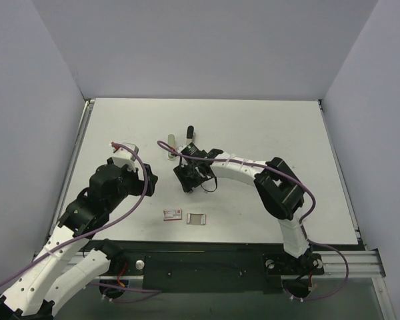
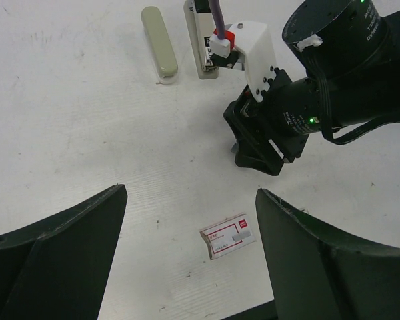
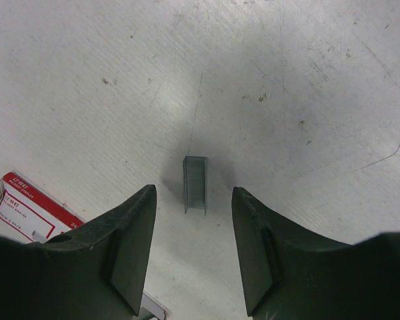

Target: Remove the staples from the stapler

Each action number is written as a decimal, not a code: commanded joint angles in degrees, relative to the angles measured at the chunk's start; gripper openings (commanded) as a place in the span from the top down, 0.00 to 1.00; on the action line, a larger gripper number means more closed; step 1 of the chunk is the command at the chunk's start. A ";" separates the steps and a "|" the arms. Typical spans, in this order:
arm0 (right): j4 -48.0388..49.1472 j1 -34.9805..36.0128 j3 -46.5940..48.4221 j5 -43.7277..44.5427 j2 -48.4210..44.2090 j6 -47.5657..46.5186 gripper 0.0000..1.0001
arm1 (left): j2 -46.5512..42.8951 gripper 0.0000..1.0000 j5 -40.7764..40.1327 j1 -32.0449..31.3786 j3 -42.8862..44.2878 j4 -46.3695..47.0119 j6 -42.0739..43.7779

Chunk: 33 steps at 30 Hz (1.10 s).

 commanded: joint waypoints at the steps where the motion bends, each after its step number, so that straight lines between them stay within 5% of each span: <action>1: -1.64 0.55 2.55 0.71 1.11 0.57 0.56 | -0.58 0.11 1.12 0.63 0.19 2.54 0.92; 17: -2.69 3.80 1.93 7.13 2.60 0.39 0.70 | -1.72 0.11 1.74 1.42 -0.25 2.63 0.83; 33: -4.54 5.82 2.02 16.62 0.59 2.41 1.00 | -2.60 0.11 1.30 1.51 -0.51 2.55 0.65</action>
